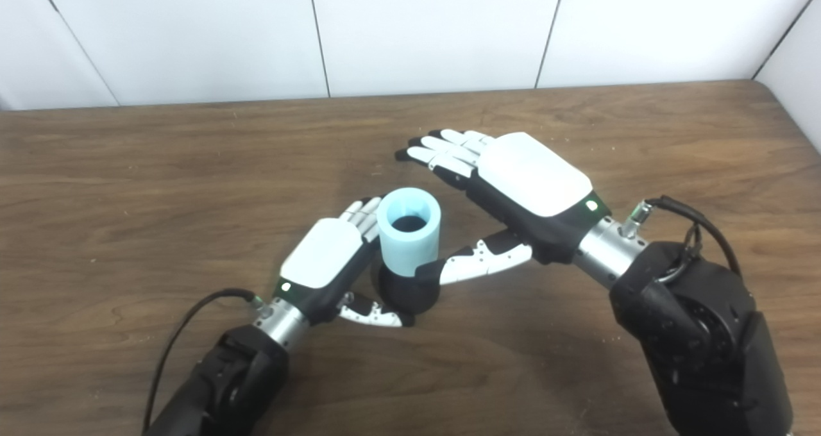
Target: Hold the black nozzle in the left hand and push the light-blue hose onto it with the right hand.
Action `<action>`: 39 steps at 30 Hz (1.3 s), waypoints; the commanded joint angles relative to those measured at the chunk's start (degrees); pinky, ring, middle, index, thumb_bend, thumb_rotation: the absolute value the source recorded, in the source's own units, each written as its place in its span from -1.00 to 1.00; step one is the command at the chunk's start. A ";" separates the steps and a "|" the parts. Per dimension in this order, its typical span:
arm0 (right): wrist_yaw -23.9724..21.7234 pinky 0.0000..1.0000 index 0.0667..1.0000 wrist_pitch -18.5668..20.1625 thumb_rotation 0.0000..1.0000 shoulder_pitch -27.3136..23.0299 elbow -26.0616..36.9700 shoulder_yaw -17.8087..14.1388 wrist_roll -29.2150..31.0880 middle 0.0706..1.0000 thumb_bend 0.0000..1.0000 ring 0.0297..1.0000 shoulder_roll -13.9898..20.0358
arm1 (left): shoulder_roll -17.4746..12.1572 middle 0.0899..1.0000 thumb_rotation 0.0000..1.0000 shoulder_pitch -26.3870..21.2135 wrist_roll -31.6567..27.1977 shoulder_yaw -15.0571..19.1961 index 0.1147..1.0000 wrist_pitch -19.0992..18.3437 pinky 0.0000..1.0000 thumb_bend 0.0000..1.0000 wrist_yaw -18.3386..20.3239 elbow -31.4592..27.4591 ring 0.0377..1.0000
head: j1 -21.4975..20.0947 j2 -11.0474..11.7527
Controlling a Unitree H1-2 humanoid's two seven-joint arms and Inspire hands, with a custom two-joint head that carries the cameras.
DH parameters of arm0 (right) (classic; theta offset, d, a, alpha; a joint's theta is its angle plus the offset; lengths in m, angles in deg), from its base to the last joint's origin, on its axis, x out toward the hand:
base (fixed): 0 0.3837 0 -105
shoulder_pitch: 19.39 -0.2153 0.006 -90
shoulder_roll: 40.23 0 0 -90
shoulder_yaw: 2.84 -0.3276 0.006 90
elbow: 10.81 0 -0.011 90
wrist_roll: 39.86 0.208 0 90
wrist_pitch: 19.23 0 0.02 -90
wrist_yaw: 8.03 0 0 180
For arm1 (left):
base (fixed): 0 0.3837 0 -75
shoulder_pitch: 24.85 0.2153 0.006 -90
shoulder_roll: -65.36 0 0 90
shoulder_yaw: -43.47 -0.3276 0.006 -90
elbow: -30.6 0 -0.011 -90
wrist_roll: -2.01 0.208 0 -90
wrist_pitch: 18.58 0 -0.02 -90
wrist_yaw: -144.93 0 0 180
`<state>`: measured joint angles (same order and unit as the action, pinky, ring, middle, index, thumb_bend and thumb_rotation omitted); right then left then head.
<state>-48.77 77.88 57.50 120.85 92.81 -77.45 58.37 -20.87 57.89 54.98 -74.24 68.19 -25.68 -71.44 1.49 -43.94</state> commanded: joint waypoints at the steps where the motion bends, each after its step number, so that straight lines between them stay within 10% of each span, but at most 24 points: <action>1: 1.53 0.85 0.84 0.42 0.83 -0.98 0.65 -1.47 0.99 0.87 0.09 0.91 1.41 | -1.88 1.00 -0.49 -0.82 -3.68 2.82 0.92 0.64 1.00 1.00 1.07 -1.46 1.00 | 0.00 -0.03; 7: 2.68 0.86 0.85 1.31 0.86 0.14 -0.04 -2.14 0.88 0.87 0.08 0.92 1.37 | -1.52 1.00 -0.31 -0.72 -22.87 9.69 0.98 -1.51 1.00 1.00 8.07 -4.98 1.00 | -0.02 -0.19; 19: 3.89 0.84 0.85 1.37 0.87 1.14 -2.24 -1.73 0.47 0.87 0.09 0.91 1.25 | -1.53 1.00 -0.22 0.07 -36.71 16.47 1.00 -5.66 1.00 1.00 10.39 -10.75 1.00 | 0.30 -0.75; 31: 8.56 0.85 0.87 0.79 0.87 3.01 -11.83 -2.38 1.99 0.88 0.06 0.91 2.00 | -2.47 0.98 -0.35 2.86 -41.21 26.03 0.91 -8.05 1.00 1.00 6.11 -11.45 0.99 | -0.29 -0.92; 39: 13.94 0.71 0.85 6.72 0.97 5.64 -17.11 -7.27 12.06 0.87 -0.06 0.87 -3.73 | 0.22 0.86 -0.07 6.59 -41.14 30.02 0.80 -7.38 0.86 0.48 -0.68 -9.47 0.85 | -0.29 -0.99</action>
<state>-36.76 83.05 63.69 103.25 86.70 -68.70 56.04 -21.01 65.22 13.63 -44.34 59.14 -24.78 -79.83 1.14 -44.91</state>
